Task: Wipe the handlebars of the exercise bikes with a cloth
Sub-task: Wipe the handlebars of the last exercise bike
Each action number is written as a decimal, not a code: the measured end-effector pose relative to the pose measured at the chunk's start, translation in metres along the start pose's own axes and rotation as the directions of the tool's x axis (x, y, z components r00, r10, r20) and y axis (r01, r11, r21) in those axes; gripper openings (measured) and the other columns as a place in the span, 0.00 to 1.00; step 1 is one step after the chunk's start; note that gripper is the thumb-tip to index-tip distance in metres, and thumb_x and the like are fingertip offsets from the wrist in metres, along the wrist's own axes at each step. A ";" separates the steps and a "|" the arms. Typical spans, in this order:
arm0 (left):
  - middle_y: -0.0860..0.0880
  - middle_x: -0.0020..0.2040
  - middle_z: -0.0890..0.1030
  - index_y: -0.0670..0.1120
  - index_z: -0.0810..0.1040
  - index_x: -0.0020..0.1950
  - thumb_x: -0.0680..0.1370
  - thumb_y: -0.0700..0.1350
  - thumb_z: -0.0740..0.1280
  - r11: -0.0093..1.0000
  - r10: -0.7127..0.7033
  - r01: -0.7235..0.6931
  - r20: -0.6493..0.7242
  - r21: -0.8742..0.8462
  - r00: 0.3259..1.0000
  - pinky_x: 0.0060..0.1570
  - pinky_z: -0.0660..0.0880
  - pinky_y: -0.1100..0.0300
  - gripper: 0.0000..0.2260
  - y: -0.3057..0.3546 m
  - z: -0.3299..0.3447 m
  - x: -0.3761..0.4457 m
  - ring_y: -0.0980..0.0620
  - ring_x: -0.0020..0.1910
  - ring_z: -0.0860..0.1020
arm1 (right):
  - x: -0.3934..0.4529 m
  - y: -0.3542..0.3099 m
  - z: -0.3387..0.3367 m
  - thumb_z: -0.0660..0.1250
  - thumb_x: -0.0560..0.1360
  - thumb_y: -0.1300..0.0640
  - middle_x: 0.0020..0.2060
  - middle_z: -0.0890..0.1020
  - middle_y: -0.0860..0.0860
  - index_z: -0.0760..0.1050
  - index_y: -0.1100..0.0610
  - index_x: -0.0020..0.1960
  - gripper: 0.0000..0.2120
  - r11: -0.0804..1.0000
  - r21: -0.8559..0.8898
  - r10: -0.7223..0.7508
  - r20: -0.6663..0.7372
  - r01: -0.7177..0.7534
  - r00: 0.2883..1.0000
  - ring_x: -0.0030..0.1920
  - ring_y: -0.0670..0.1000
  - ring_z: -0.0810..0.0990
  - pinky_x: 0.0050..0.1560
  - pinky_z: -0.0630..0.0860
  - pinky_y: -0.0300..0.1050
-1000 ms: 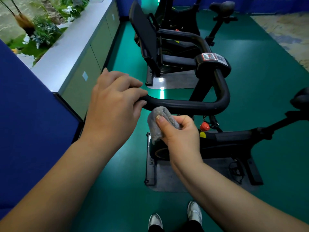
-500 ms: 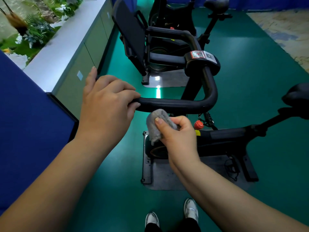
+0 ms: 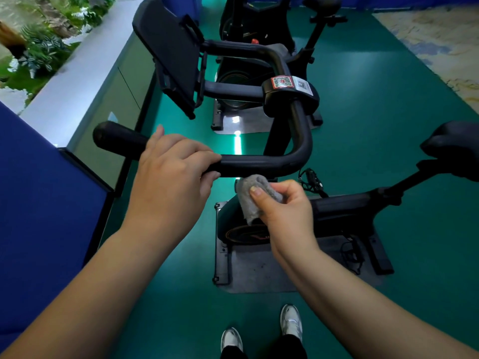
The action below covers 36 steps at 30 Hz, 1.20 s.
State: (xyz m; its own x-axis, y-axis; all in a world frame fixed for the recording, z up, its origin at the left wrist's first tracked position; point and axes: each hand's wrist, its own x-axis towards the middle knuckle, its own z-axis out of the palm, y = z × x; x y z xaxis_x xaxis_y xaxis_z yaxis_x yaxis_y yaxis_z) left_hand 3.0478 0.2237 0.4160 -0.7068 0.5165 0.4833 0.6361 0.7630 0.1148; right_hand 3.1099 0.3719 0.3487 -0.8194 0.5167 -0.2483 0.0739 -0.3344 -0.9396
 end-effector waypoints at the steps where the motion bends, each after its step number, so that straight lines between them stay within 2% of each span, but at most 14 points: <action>1: 0.49 0.46 0.81 0.46 0.83 0.51 0.72 0.44 0.73 1.000 -0.003 0.003 0.003 -0.009 1.000 0.70 0.60 0.44 0.09 0.003 0.002 0.002 0.43 0.50 0.75 | 0.001 0.000 -0.001 0.74 0.70 0.63 0.39 0.82 0.54 0.74 0.51 0.37 0.12 1.000 -0.016 -0.005 0.011 0.005 1.000 0.41 0.53 0.81 0.49 0.79 0.59; 4: 0.49 0.45 0.81 0.46 0.83 0.50 0.71 0.43 0.74 1.000 0.001 -0.001 0.011 -0.027 1.000 0.65 0.66 0.45 0.09 0.009 0.007 0.009 0.43 0.49 0.75 | 0.006 -0.005 -0.017 0.73 0.70 0.64 0.40 0.82 0.54 0.75 0.51 0.38 0.11 0.998 -0.052 -0.027 0.019 0.028 0.999 0.42 0.54 0.81 0.50 0.78 0.59; 6: 0.49 0.45 0.81 0.46 0.83 0.50 0.72 0.43 0.74 0.999 0.010 -0.010 0.009 -0.043 1.000 0.54 0.71 0.47 0.08 0.015 0.011 0.013 0.43 0.47 0.74 | 0.011 -0.011 -0.034 0.72 0.70 0.66 0.41 0.82 0.54 0.76 0.51 0.38 0.11 0.997 -0.052 -0.059 0.001 0.059 0.998 0.43 0.53 0.81 0.51 0.78 0.56; 8: 0.49 0.45 0.81 0.46 0.83 0.50 0.72 0.43 0.73 0.998 0.009 -0.009 -0.001 -0.057 1.000 0.49 0.69 0.52 0.07 0.021 0.015 0.017 0.43 0.47 0.74 | 0.017 -0.018 -0.050 0.71 0.71 0.67 0.41 0.82 0.54 0.76 0.52 0.39 0.11 0.998 -0.014 -0.067 -0.038 0.067 0.997 0.44 0.52 0.81 0.53 0.77 0.56; 11: 0.50 0.44 0.81 0.46 0.83 0.50 0.73 0.43 0.72 0.997 0.012 -0.012 -0.004 -0.071 1.000 0.48 0.69 0.52 0.07 0.029 0.021 0.019 0.44 0.46 0.73 | 0.022 -0.022 -0.061 0.71 0.72 0.66 0.40 0.82 0.54 0.74 0.53 0.39 0.10 0.999 0.002 -0.040 -0.069 0.041 0.997 0.44 0.53 0.81 0.55 0.77 0.62; 13: 0.50 0.44 0.80 0.46 0.83 0.50 0.73 0.45 0.70 0.996 0.010 -0.009 0.004 -0.086 1.000 0.47 0.71 0.51 0.07 0.033 0.025 0.021 0.44 0.46 0.73 | 0.018 -0.022 -0.057 0.73 0.70 0.64 0.38 0.82 0.54 0.76 0.51 0.37 0.11 0.999 -0.009 -0.033 -0.038 0.032 0.999 0.43 0.54 0.80 0.53 0.77 0.64; 16: 0.50 0.44 0.80 0.47 0.83 0.49 0.73 0.46 0.68 0.995 -0.004 0.005 0.013 -0.099 1.000 0.47 0.72 0.50 0.08 0.037 0.027 0.024 0.45 0.46 0.73 | 0.012 -0.025 -0.049 0.75 0.69 0.61 0.37 0.83 0.51 0.79 0.47 0.34 0.11 0.998 -0.048 -0.029 0.039 0.031 0.999 0.42 0.54 0.81 0.51 0.79 0.61; 19: 0.51 0.44 0.80 0.47 0.83 0.50 0.74 0.46 0.69 0.995 -0.015 0.017 0.020 -0.101 1.000 0.47 0.71 0.51 0.07 0.035 0.027 0.026 0.46 0.46 0.73 | 0.018 -0.032 -0.055 0.75 0.68 0.61 0.41 0.84 0.53 0.80 0.48 0.35 0.09 0.997 -0.072 -0.021 0.020 0.023 1.000 0.44 0.55 0.83 0.50 0.80 0.59; 22: 0.52 0.44 0.80 0.48 0.83 0.51 0.74 0.47 0.69 0.992 -0.026 0.029 0.030 -0.122 0.999 0.48 0.70 0.53 0.08 0.032 0.027 0.025 0.46 0.46 0.73 | 0.023 -0.041 -0.067 0.75 0.69 0.62 0.40 0.84 0.53 0.79 0.52 0.38 0.07 0.992 -0.115 -0.065 -0.045 0.060 0.997 0.41 0.50 0.83 0.45 0.80 0.49; 25: 0.52 0.44 0.80 0.49 0.83 0.51 0.74 0.49 0.68 0.988 -0.047 0.051 0.032 -0.145 0.998 0.48 0.68 0.57 0.09 0.032 0.028 0.024 0.47 0.46 0.72 | 0.019 -0.050 -0.067 0.74 0.69 0.62 0.39 0.83 0.49 0.78 0.53 0.41 0.07 0.963 -0.201 -0.196 -0.056 0.181 0.979 0.38 0.42 0.81 0.41 0.77 0.38; 28: 0.52 0.45 0.80 0.49 0.83 0.51 0.74 0.49 0.67 0.986 -0.061 0.065 0.031 -0.155 0.998 0.47 0.69 0.55 0.10 0.033 0.028 0.023 0.47 0.47 0.72 | 0.016 -0.056 -0.060 0.75 0.69 0.58 0.47 0.81 0.53 0.80 0.50 0.45 0.07 0.897 -0.313 -0.343 -0.046 0.312 0.938 0.45 0.43 0.80 0.49 0.77 0.38; 29: 0.53 0.45 0.80 0.49 0.83 0.51 0.74 0.49 0.67 0.985 -0.061 0.065 0.032 -0.158 0.998 0.48 0.70 0.54 0.10 0.033 0.027 0.023 0.47 0.47 0.72 | 0.016 -0.056 -0.057 0.75 0.70 0.58 0.49 0.80 0.54 0.81 0.49 0.48 0.09 0.886 -0.327 -0.361 -0.040 0.329 0.932 0.46 0.41 0.80 0.50 0.76 0.35; 31: 0.52 0.44 0.80 0.48 0.83 0.51 0.74 0.48 0.68 0.985 -0.055 0.059 0.032 -0.161 0.998 0.48 0.70 0.53 0.09 0.033 0.027 0.023 0.47 0.47 0.72 | 0.015 -0.055 -0.049 0.75 0.69 0.59 0.49 0.77 0.54 0.82 0.51 0.50 0.11 0.861 -0.356 -0.396 -0.018 0.364 0.918 0.44 0.39 0.78 0.48 0.71 0.26; 36: 0.52 0.44 0.80 0.48 0.83 0.50 0.74 0.48 0.68 0.983 -0.057 0.061 0.025 -0.171 0.998 0.48 0.69 0.56 0.08 0.031 0.030 0.024 0.48 0.48 0.72 | 0.009 -0.053 -0.038 0.76 0.68 0.61 0.45 0.74 0.54 0.82 0.53 0.50 0.11 0.817 -0.375 -0.443 0.077 0.437 0.893 0.41 0.40 0.76 0.44 0.70 0.25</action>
State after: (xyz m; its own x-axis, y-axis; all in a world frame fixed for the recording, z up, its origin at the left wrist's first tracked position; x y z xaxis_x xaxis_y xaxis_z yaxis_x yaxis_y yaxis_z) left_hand 3.0413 0.2713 0.4056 -0.7495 0.4815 0.4542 0.6356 0.7154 0.2904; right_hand 3.1201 0.4239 0.3870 -0.8087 0.5487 0.2122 -0.0847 0.2483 -0.9650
